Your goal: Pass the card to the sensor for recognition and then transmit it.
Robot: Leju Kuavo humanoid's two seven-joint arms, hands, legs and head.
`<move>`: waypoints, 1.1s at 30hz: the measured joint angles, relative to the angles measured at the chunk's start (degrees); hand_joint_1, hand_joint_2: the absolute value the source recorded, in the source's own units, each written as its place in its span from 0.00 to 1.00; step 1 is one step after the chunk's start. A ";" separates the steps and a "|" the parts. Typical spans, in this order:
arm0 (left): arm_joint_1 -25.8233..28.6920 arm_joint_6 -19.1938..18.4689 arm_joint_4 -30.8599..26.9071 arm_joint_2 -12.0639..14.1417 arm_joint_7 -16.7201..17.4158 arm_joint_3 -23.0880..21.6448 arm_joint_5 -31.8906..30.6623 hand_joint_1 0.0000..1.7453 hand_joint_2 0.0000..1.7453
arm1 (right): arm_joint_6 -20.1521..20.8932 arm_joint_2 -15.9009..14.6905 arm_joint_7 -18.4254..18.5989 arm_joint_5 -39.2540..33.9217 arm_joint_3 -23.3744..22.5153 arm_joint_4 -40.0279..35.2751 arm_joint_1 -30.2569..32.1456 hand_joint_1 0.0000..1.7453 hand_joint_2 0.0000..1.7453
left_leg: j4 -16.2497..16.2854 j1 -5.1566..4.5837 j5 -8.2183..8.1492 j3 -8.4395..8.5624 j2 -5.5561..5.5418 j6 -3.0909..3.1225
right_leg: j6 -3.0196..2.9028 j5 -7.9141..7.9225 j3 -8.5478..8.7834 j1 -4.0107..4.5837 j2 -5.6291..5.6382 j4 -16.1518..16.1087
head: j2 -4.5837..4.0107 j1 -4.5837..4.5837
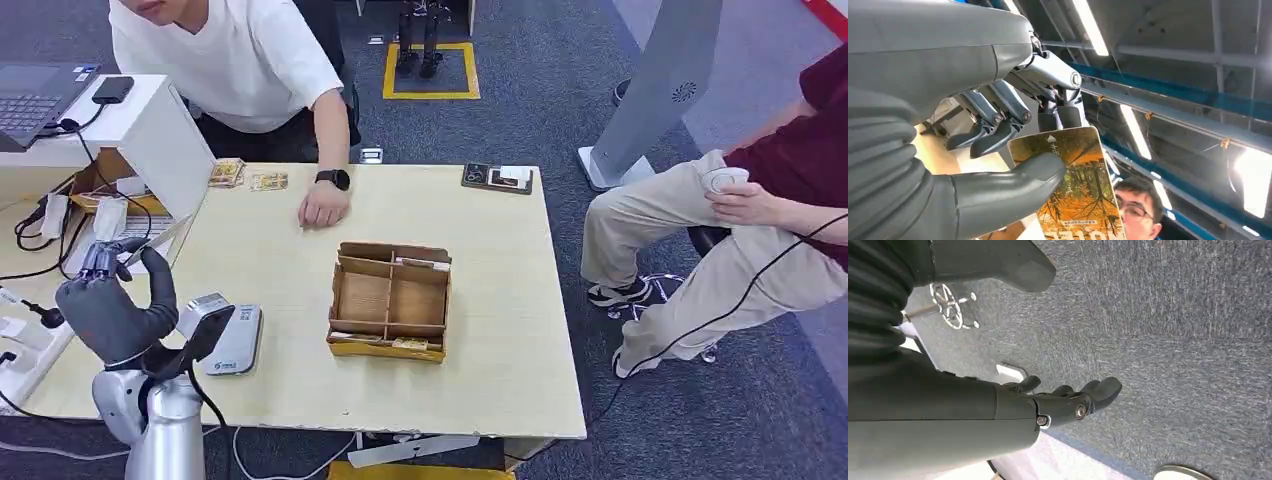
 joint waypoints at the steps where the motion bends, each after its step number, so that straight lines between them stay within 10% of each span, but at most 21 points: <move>1: 0.02 0.00 0.00 0.02 0.22 0.02 -0.65 1.00 1.00 | -0.02 0.00 -0.15 -0.22 0.00 0.00 0.01 0.00 1.00 | 0.00 0.00 0.00 0.00 0.00 0.00 | 0.00 0.00 0.01 0.00 0.00 0.00 | 0.00 0.00; 18: 2.27 0.02 0.00 0.04 -1.58 5.27 -6.00 1.00 1.00 | -0.04 0.00 -0.41 -1.94 -0.07 0.00 0.36 0.00 1.00 | -0.01 0.00 0.00 -0.04 -0.01 0.00 | 0.01 -0.01 0.01 -0.01 -0.04 0.00 | 0.00 0.02; 33: 6.32 0.04 2.08 0.66 6.16 2.29 -19.21 1.00 1.00 | 0.94 0.00 -1.01 -0.57 -1.49 -0.02 0.53 0.00 1.00 | -0.01 0.00 0.00 -0.09 -0.07 0.00 | 0.02 -0.02 -0.02 0.00 -0.08 0.00 | 0.02 -0.07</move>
